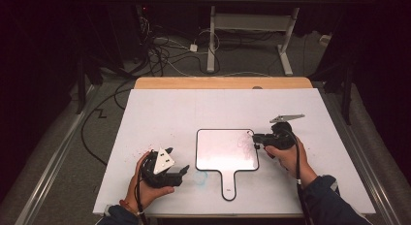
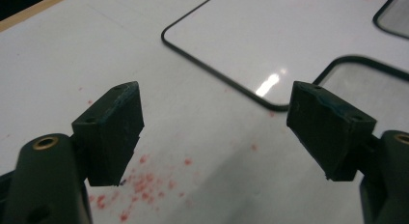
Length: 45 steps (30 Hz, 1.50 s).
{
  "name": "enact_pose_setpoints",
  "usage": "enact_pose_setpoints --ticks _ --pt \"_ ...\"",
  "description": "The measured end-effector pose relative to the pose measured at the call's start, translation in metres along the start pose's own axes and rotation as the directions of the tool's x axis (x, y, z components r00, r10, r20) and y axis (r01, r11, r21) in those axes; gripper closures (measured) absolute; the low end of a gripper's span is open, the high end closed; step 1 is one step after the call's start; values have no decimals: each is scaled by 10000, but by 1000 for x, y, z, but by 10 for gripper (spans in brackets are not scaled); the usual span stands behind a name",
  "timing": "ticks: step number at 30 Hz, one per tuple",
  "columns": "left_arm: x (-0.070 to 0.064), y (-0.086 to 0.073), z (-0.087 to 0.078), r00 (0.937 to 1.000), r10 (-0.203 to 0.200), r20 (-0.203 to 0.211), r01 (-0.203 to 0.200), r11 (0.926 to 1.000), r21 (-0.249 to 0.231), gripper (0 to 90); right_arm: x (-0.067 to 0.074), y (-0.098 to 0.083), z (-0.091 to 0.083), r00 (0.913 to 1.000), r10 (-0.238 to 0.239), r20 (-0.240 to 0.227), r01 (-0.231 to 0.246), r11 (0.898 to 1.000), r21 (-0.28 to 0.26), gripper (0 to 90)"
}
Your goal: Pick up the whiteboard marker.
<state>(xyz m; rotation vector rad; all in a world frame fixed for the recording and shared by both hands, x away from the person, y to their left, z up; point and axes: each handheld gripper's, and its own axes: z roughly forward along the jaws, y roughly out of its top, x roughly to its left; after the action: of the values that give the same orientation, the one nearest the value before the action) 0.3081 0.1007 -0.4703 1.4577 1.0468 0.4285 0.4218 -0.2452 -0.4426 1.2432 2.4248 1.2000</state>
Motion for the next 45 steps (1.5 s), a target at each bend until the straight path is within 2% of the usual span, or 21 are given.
enact_pose_setpoints --ticks 1,3,4,7,8,9,12,13,15,16,17,19,20,23,29,31,36,41,45 --pt "-3 3 3 9997 -162 178 162 9999 -11 203 7 3 -6 9999 -155 -57 153 9995 -283 815" --pt "-10 8 9 9989 -225 405 228 9997 -68 207 11 4 -9 9996 -243 -149 236 9989 -415 815" --pt "-14 11 13 9988 -185 452 189 9998 -83 233 18 6 -13 9986 -438 -312 416 9968 -685 815" --pt "-22 18 26 9992 -103 384 110 9998 -191 277 25 7 -17 9963 -712 -489 670 9942 -836 815" --pt "-26 23 37 9995 -63 301 70 9997 -250 307 34 8 -20 9933 -926 -690 857 9916 -968 815" --pt "-28 25 41 9987 -212 467 225 9994 -269 309 37 8 -21 9912 -1064 -793 979 9897 -1041 815" --pt "-34 29 49 9978 -292 590 313 9989 -358 330 46 8 -24 9870 -1192 -1077 1066 9875 -1157 815" --pt "-40 30 58 9959 -385 814 412 9986 -319 330 53 7 -26 9808 -1418 -1336 1245 9837 -1301 815" --pt "-44 30 62 9957 -356 853 382 9988 -290 330 57 7 -26 9777 -1540 -1432 1352 9819 -1325 815" --pt "-47 30 66 9958 -297 864 319 9992 -249 331 64 6 -26 9714 -1697 -1663 1481 9798 -1344 815" --pt "-54 29 73 9942 -313 1032 332 9993 -166 332 67 5 -26 9680 -1777 -1770 1548 9786 -1357 815" --pt "-59 29 78 9938 -281 1079 304 9993 -204 336 72 4 -26 9614 -1955 -1935 1715 9760 -1341 816" --pt "-59 29 78 9938 -281 1079 304 9993 -204 337 72 4 -26 9614 -1955 -1935 1715 9760 -1341 816" --pt "-67 32 83 9918 -322 1236 369 9987 -355 344 79 2 -25 9517 -2164 -2177 1930 9734 -1237 815" --pt "-73 33 85 9903 -388 1336 450 9980 -439 346 82 1 -24 9409 -2267 -2517 2043 9724 -1124 816" --pt "-75 31 86 9899 -376 1366 441 9980 -448 350 82 0 -23 9405 -2286 -2513 2080 9724 -1061 816" --pt "-78 32 86 9900 -308 1374 384 9978 -532 357 85 -2 -21 9318 -2472 -2658 2310 9687 -911 818" --pt "-74 34 81 9894 -196 1438 286 9978 -603 323 85 -1 -24 9316 -2616 -2524 2435 9646 -1013 818" --pt "-67 35 75 9862 -361 1618 465 9970 -612 298 84 0 -28 9346 -2662 -2360 2431 9622 -1225 818"
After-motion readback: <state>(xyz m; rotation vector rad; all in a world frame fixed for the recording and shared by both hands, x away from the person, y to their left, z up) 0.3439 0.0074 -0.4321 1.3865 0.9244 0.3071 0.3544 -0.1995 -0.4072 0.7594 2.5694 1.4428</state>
